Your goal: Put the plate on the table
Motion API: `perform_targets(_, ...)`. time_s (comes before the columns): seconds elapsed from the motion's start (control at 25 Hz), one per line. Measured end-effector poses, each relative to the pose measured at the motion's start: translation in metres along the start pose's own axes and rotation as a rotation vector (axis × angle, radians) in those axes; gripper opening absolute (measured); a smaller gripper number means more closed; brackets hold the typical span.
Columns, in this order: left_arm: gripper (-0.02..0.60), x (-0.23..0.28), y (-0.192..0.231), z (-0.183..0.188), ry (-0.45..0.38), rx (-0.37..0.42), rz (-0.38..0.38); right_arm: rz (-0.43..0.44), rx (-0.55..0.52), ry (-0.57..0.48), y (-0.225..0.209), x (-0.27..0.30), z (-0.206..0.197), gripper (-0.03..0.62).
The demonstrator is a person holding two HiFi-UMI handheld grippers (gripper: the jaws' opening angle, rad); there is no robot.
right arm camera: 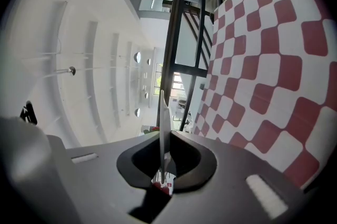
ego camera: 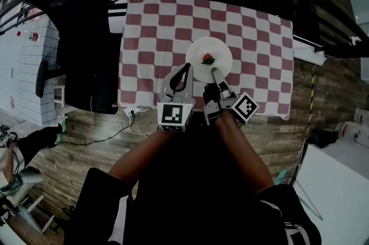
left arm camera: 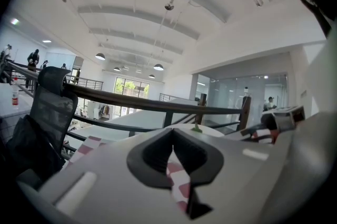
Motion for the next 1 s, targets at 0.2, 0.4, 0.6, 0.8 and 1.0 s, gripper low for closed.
perform_targets(0.2,0.009,0.024,0.005,-0.009,0.05,0.071,0.016,0.003,-0.042,-0.004,-0.025,0.013,0.016,0.014)
perform_targets(0.4,0.009,0.048,0.011,-0.02,0.094,0.065,0.015,-0.038,-0.013,0.023,-0.056,0.031,0.02,0.012)
perform_targets(0.6,0.009,0.059,0.017,-0.031,0.113,0.034,0.034,0.003,0.011,0.03,-0.073,0.046,0.019,0.014)
perform_targets(0.8,0.009,0.07,0.022,-0.034,0.134,0.034,0.053,-0.005,-0.041,0.065,-0.097,0.055,0.016,0.014)
perform_targets(1.0,0.009,0.078,0.024,-0.041,0.161,0.043,0.063,0.05,-0.089,0.097,-0.112,0.068,0.014,0.014)
Point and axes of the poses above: the fingertips, and each gripper's own axes: x forward along the fingers, y to its left, z out of its top, the point moved 1 cm from there along -x, backward along the fingers, and after that the axes turned 15 degrees about -x, right-handed, at the moved point
